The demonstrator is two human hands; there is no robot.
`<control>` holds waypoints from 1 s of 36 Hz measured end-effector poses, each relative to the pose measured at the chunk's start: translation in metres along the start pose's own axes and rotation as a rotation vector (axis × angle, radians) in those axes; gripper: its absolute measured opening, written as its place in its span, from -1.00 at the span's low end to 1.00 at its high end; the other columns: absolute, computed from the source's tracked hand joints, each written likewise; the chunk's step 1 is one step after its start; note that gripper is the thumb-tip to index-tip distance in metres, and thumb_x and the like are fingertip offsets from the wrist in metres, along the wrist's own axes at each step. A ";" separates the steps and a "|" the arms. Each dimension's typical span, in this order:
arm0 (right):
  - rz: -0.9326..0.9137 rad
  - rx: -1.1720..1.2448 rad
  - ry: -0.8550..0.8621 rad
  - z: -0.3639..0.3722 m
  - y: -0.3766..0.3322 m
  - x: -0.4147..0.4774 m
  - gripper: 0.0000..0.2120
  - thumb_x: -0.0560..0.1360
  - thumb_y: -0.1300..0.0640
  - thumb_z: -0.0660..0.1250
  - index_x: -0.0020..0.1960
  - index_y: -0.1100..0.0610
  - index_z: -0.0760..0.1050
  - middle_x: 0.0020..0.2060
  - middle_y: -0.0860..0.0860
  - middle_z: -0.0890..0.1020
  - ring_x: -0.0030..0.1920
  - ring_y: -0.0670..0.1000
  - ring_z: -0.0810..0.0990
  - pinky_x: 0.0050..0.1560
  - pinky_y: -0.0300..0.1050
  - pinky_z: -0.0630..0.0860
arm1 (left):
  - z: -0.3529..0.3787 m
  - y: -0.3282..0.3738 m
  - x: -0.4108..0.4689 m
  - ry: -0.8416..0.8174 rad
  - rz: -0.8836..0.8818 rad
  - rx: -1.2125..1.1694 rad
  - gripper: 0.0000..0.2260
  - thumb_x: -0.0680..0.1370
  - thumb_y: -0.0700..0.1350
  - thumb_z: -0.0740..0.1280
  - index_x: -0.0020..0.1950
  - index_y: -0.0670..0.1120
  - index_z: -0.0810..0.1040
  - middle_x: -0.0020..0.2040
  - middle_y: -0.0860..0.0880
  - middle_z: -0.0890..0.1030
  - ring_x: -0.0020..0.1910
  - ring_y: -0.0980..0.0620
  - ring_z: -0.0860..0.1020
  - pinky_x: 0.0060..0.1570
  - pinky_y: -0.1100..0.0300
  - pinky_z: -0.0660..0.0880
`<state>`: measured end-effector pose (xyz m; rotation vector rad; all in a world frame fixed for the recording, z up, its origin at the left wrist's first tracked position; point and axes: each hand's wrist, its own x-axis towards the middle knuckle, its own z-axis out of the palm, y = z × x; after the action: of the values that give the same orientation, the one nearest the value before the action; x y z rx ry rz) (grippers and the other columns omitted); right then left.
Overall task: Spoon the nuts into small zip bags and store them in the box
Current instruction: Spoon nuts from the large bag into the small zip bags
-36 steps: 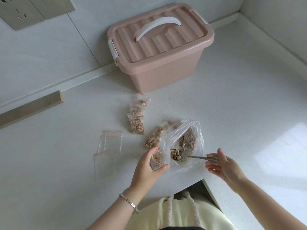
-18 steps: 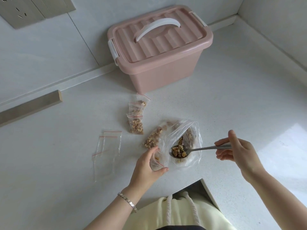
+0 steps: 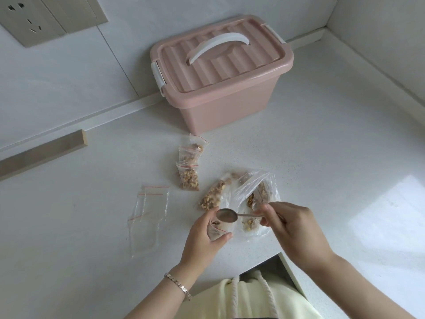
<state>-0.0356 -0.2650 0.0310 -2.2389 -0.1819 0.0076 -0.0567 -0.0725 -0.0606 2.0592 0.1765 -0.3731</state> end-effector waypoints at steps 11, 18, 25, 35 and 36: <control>0.443 0.241 0.335 -0.032 0.043 -0.013 -0.53 0.48 -0.18 0.05 -0.26 0.10 0.58 -0.49 0.03 0.61 -0.40 -0.09 0.58 -0.34 -0.34 0.49 | -0.002 0.000 -0.002 0.008 -0.002 -0.054 -0.49 0.39 -0.11 0.49 0.20 0.19 0.33 0.13 0.37 0.39 0.11 0.61 0.28 0.03 0.67 0.20; 0.516 0.350 0.201 0.010 0.073 -0.012 -0.73 0.57 0.09 0.13 -0.20 0.00 0.55 -0.33 0.02 0.65 -0.28 -0.01 0.63 -0.21 -0.25 0.57 | -0.002 0.001 -0.003 0.010 -0.019 -0.050 -0.49 0.39 -0.11 0.48 0.23 0.17 0.34 0.12 0.36 0.41 0.11 0.54 0.33 0.02 0.66 0.20; 0.463 0.396 0.061 0.048 0.067 -0.008 -0.82 0.51 0.01 0.15 -0.13 -0.11 0.53 -0.26 -0.07 0.65 -0.21 -0.15 0.61 -0.15 -0.32 0.53 | -0.001 -0.002 -0.006 0.019 -0.009 -0.033 -0.48 0.39 -0.10 0.48 0.18 0.26 0.29 0.16 0.28 0.47 0.14 0.51 0.35 0.05 0.65 0.19; 0.674 0.584 -0.087 0.065 0.061 -0.005 -0.75 0.58 0.10 0.14 -0.13 0.12 0.57 -0.33 0.08 0.66 -0.36 -0.06 0.63 -0.25 -0.22 0.59 | 0.001 -0.004 -0.006 0.026 -0.013 -0.040 -0.49 0.40 -0.10 0.47 0.20 0.23 0.31 0.17 0.26 0.48 0.16 0.44 0.38 0.06 0.64 0.21; 0.722 0.621 -0.092 0.064 0.060 -0.004 -0.73 0.58 0.10 0.13 -0.12 0.16 0.57 -0.33 0.08 0.66 -0.36 -0.04 0.64 -0.27 -0.22 0.59 | 0.001 -0.004 -0.005 0.027 -0.011 -0.040 -0.49 0.40 -0.10 0.47 0.20 0.23 0.31 0.17 0.26 0.48 0.16 0.45 0.37 0.06 0.63 0.21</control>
<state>-0.0362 -0.2527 -0.0563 -1.5768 0.5209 0.4875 -0.0631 -0.0714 -0.0624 2.0255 0.2103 -0.3464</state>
